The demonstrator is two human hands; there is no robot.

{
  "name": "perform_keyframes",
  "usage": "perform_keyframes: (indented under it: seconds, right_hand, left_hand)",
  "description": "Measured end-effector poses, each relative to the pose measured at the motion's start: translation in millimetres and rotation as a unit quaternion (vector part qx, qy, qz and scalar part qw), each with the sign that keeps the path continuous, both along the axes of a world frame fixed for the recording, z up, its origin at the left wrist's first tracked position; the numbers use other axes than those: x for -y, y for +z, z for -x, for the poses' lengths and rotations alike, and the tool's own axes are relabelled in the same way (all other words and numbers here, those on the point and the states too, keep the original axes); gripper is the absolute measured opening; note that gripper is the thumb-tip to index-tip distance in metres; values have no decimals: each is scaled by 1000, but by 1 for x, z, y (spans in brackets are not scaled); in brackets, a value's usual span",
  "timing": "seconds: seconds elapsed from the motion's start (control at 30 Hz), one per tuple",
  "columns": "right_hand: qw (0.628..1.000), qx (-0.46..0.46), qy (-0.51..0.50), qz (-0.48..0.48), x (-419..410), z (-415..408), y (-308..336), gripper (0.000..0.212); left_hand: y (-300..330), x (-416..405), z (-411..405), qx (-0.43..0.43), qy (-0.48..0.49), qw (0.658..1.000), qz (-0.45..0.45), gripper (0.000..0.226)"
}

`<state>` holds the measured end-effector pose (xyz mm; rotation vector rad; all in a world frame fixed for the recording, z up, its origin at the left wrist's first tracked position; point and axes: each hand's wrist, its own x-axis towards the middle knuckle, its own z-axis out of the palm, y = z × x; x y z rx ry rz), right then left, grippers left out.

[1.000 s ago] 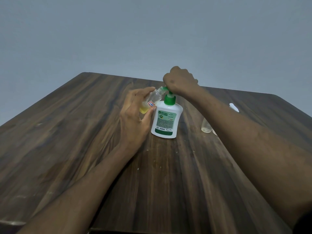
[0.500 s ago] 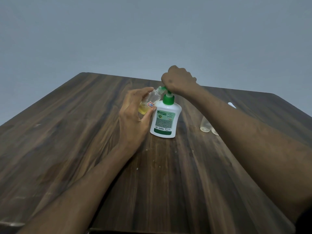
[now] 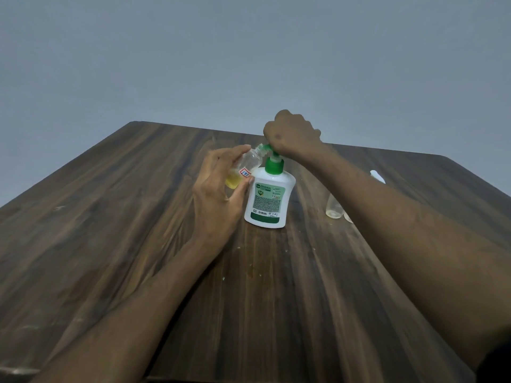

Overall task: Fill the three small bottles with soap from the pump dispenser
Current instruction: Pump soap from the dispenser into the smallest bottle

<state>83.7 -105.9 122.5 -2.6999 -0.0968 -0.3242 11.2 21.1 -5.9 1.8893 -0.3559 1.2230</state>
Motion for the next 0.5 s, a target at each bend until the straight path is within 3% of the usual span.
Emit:
perform_keyframes:
  seconds: [0.5]
  right_hand:
    - [1000,5,3,17,-3,-2,1,10]
  left_hand:
    - [-1,-1,-1,-4,-4,1000,3,47]
